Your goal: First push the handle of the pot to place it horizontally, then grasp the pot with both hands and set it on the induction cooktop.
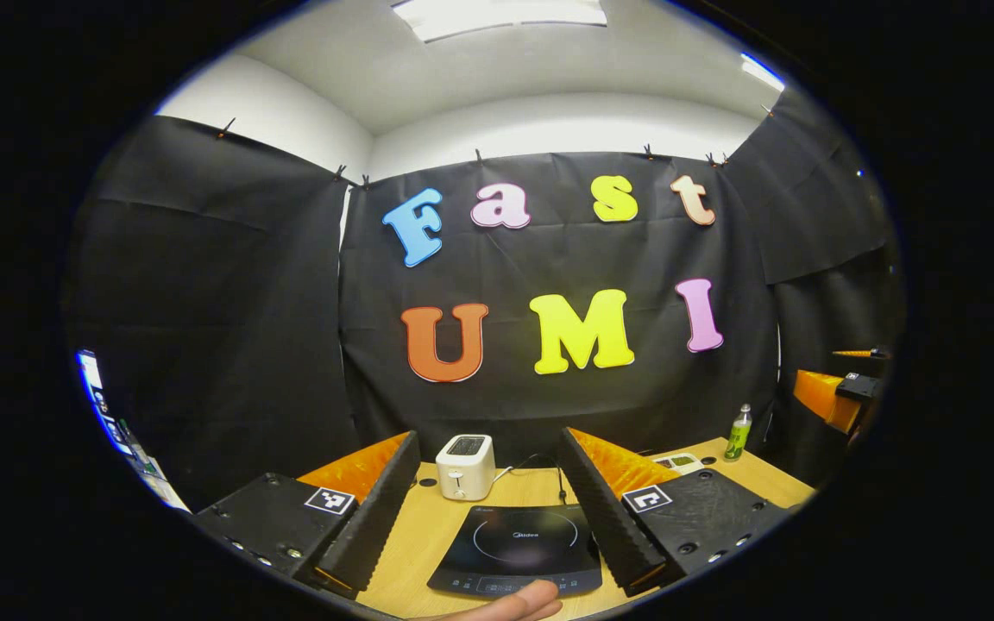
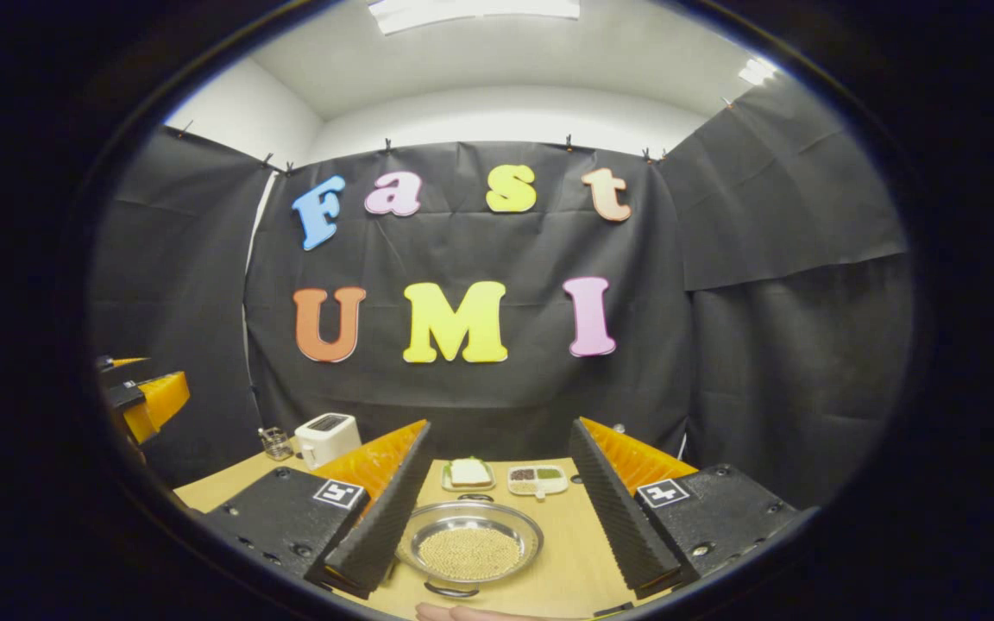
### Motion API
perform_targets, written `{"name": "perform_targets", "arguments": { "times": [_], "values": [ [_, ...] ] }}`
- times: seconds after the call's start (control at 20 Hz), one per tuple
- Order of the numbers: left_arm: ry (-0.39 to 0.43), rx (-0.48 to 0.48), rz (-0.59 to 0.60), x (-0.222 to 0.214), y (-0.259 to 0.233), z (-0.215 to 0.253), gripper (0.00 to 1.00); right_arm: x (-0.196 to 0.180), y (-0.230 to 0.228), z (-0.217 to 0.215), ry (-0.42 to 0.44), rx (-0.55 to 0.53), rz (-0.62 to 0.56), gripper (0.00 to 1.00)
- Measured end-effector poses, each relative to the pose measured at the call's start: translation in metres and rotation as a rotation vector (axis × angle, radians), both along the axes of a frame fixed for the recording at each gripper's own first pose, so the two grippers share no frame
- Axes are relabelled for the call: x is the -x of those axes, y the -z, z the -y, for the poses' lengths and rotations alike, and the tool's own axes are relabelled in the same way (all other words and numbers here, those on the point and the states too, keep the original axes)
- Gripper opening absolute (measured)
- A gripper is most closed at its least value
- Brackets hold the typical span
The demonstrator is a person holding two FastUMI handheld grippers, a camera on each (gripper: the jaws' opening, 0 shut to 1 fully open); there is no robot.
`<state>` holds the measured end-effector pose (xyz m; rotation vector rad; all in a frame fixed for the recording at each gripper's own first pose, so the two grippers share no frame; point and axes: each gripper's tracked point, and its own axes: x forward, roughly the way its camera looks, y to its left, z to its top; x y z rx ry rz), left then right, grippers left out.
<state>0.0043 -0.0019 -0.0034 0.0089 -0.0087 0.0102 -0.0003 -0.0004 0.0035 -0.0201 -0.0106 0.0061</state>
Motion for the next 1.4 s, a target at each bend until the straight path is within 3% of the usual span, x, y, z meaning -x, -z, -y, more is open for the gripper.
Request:
{"name": "perform_targets", "arguments": {
  "times": [0.5,0.65,0.75,0.8,0.85,0.9,0.95,1.0,1.4],
  "values": [
    [0.017,-0.001,-0.010,0.000,0.017,0.006,0.97,-0.005,0.026,-0.010,-0.052,-0.019,-0.034,0.97],
    [0.027,0.020,-0.002,0.003,0.018,0.006,0.96,-0.010,0.034,-0.017,-0.070,0.016,-0.027,0.86],
    [0.028,0.021,-0.003,0.004,0.021,0.004,0.97,-0.013,0.044,-0.029,-0.114,0.056,-0.038,0.69],
    [0.025,0.020,-0.001,0.006,0.022,0.002,0.97,-0.015,0.048,-0.035,-0.138,0.068,-0.043,0.53],
    [0.028,0.017,-0.002,0.006,0.024,0.004,0.97,-0.017,0.053,-0.042,-0.167,0.080,-0.053,0.44],
    [0.030,0.015,-0.006,0.007,0.029,0.004,0.97,-0.020,0.059,-0.045,-0.175,0.093,-0.067,0.25],
    [0.031,0.012,-0.010,0.006,0.034,0.004,0.97,-0.022,0.066,-0.042,-0.166,0.093,-0.079,0.18],
    [0.036,0.006,-0.018,0.006,0.038,0.006,0.97,-0.023,0.073,-0.042,-0.165,0.088,-0.099,0.05],
    [0.027,0.014,-0.043,0.001,0.060,-0.006,0.97,-0.040,0.169,-0.065,-0.208,0.055,-0.377,0.00]
  ]
}}
